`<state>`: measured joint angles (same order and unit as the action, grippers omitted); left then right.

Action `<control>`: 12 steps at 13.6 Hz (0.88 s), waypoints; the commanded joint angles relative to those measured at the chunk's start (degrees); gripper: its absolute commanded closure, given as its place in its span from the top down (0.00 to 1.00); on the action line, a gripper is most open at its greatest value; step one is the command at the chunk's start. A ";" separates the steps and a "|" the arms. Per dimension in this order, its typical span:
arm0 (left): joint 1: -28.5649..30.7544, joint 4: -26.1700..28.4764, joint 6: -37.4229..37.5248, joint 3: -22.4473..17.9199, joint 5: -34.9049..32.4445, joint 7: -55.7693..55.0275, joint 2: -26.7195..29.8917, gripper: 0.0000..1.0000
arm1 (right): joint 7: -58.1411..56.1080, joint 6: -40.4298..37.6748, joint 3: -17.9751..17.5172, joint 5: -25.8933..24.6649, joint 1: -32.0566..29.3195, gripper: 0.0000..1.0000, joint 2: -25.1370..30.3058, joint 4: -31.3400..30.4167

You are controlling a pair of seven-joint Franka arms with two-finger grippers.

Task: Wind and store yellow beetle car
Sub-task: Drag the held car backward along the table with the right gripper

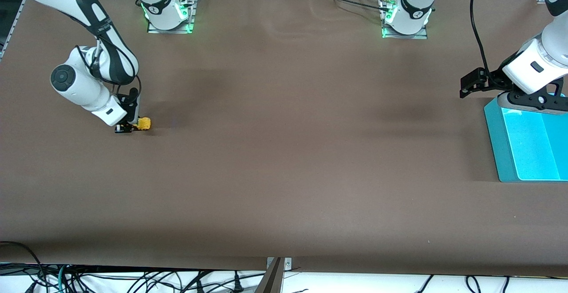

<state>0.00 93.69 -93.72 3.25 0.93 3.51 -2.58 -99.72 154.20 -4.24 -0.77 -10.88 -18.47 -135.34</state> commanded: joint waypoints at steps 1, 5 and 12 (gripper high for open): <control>0.35 -0.52 0.64 0.26 -0.49 0.97 0.03 1.00 | -4.69 0.49 -0.42 0.41 -3.70 0.28 -2.98 -2.65; 0.35 -0.52 0.56 0.26 -0.49 0.97 0.03 1.00 | -8.99 0.49 -0.33 0.41 -7.65 0.28 -3.41 -2.56; 0.35 -0.52 0.56 0.27 -0.49 0.97 0.03 1.00 | -15.67 0.57 -0.15 0.41 -13.63 0.28 -4.30 -2.30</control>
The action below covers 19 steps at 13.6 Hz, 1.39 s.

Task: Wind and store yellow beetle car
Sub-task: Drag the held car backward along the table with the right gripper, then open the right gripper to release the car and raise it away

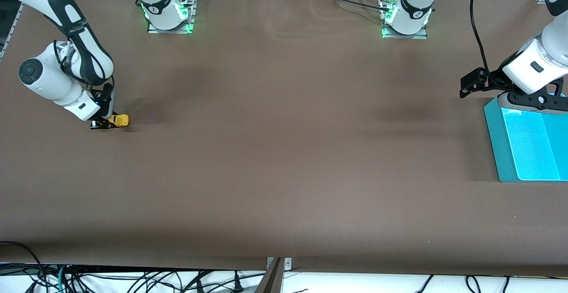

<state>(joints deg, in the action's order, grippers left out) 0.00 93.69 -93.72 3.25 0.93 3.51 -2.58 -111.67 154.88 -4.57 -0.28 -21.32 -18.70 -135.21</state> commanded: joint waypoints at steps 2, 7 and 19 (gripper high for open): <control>0.35 -0.52 0.56 0.26 -0.49 0.97 0.03 1.00 | -4.43 -0.19 0.18 -0.08 -4.26 0.28 -4.24 -2.34; 0.35 -0.52 0.56 0.35 -0.49 0.97 0.03 1.00 | -3.91 -5.97 -0.08 2.55 -4.17 0.70 -3.63 0.64; 0.35 -0.61 0.56 0.26 -0.49 0.97 0.03 1.00 | 23.55 -53.27 -11.07 -1.57 -3.12 1.00 9.00 30.18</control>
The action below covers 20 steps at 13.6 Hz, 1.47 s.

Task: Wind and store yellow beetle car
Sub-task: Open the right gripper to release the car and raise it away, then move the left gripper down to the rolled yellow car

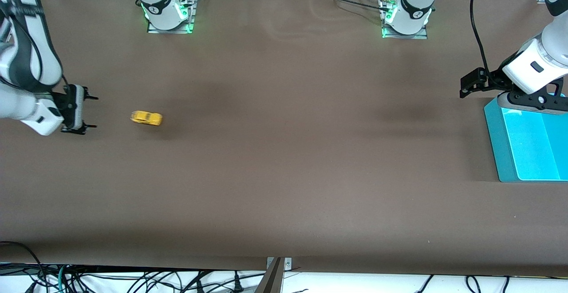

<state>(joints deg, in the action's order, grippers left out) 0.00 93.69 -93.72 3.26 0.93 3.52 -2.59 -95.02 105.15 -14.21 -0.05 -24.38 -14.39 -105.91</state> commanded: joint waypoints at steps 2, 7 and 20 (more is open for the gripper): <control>0.35 -0.61 0.56 0.34 -0.49 0.97 -0.14 1.00 | 18.84 -4.69 -1.52 -1.00 2.48 1.00 10.14 0.79; 0.26 -1.23 0.56 0.25 -0.58 0.97 -0.58 1.00 | 54.62 -9.43 -1.52 0.75 10.21 1.00 20.61 0.00; 1.05 -1.84 0.12 -0.01 -1.29 2.81 -5.32 1.00 | 89.66 -12.08 6.30 3.57 20.16 1.00 27.74 0.44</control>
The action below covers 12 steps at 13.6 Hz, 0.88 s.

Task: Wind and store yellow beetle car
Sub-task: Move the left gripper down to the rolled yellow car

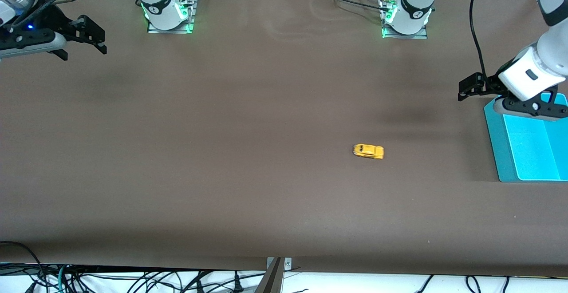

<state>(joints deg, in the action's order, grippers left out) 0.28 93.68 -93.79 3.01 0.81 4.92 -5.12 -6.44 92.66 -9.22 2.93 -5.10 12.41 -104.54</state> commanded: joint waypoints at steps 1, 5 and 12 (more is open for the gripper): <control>0.69 -1.84 0.10 0.24 -1.16 3.41 -3.58 1.00 | 1.52 0.25 1.39 0.85 0.88 1.00 0.95 -0.84; 0.86 -5.35 -0.07 0.24 -1.15 19.48 -10.68 1.00 | 2.84 -0.11 1.92 1.29 0.88 1.00 1.74 -0.58; -2.64 -1.16 -14.72 0.85 -1.33 49.37 -18.44 1.00 | 3.37 0.60 3.15 2.61 0.79 1.00 1.30 -0.58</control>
<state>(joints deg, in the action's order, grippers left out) -0.69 91.61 -105.21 3.92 0.80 47.53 -22.41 -4.05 92.85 -6.55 4.65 -5.04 13.00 -104.56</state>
